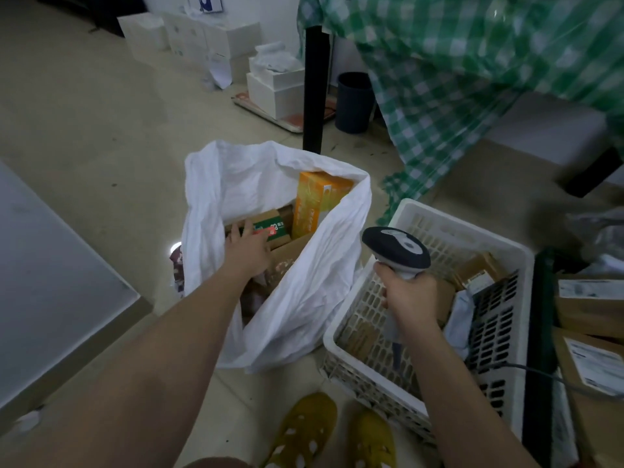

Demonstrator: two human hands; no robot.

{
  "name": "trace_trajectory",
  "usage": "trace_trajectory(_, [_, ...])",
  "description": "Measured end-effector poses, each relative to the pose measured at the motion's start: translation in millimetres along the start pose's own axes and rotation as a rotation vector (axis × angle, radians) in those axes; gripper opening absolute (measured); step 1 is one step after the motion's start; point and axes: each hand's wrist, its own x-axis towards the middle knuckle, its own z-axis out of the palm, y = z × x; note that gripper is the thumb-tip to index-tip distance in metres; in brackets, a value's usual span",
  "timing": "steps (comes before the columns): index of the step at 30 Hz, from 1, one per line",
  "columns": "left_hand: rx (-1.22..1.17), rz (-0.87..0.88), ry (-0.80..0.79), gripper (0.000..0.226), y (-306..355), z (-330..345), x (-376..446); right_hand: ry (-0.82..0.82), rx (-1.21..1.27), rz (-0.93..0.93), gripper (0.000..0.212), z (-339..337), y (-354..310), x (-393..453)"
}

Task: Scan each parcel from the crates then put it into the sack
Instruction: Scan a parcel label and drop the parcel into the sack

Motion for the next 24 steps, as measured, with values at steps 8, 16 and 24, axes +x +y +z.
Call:
trace_trajectory(8, [-0.772, 0.29, 0.18, 0.028, 95.8, -18.8, -62.3, 0.062, -0.006, 0.023, 0.025, -41.2, 11.8, 1.6])
trace_trajectory(16, [-0.844, 0.349, -0.228, 0.024, 183.5, 63.7, -76.4, 0.17, -0.048, 0.018, 0.018, -115.0, 47.8, 26.5])
trace_trajectory(24, [-0.47, 0.085, -0.515, 0.063, 216.5, 176.9, -55.9, 0.191, -0.003, 0.066, 0.027, -115.1, 88.3, 65.8])
